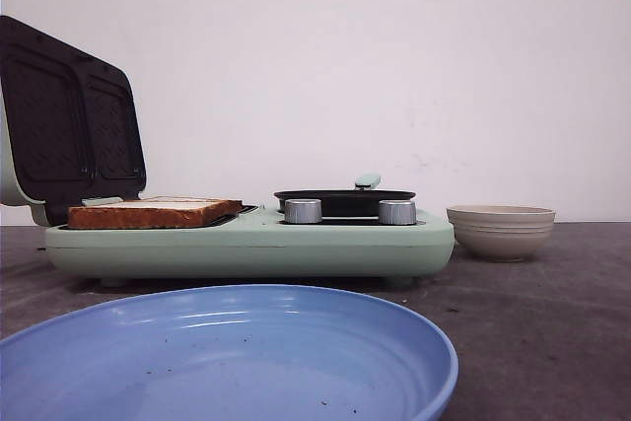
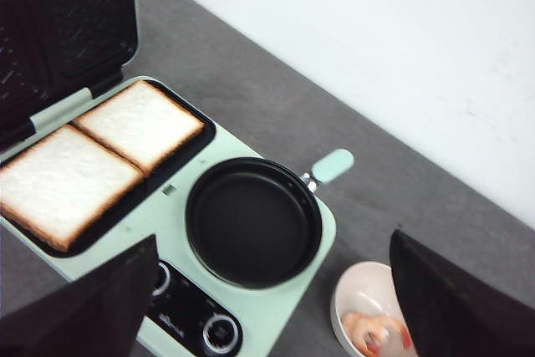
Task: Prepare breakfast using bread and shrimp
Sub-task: 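Raise the right gripper away from the sandwich maker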
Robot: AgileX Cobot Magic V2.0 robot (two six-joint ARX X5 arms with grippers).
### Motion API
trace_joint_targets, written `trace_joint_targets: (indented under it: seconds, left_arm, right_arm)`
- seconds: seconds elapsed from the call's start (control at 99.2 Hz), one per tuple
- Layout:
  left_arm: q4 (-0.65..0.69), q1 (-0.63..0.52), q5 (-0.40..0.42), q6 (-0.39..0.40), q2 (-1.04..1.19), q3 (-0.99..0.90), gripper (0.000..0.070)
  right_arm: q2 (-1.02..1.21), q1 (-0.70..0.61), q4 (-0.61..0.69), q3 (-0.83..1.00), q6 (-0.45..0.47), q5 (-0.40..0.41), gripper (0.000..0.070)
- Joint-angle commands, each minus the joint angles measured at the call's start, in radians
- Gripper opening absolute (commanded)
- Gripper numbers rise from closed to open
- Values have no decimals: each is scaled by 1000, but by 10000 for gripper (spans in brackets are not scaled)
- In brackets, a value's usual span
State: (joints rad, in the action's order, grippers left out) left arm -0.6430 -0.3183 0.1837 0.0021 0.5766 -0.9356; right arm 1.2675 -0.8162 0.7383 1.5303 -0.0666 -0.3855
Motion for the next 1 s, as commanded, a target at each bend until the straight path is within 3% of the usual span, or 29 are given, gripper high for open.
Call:
trace_joint_targets:
  seconds: [0.0, 0.212, 0.534, 0.756, 0.988]
  left_arm:
    - [11, -3, 3, 8, 3, -10, 700]
    - [11, -3, 3, 5, 3, -10, 700]
    - [10, -3, 2, -33, 3, -10, 700]
    - [6, -3, 2, -33, 3, -10, 700]
    - [1, -3, 2, -56, 3, -10, 700]
  right_arm:
    - [-59, 1, -50, -94, 40, 0, 543]
    - [-314, 43, -170, -434, 123, 2, 543]
    - [-653, 75, -169, -786, 281, 2, 541]
    - [-828, 75, -151, -945, 404, 9, 540]
    - [-875, 75, -124, -994, 426, 56, 540]
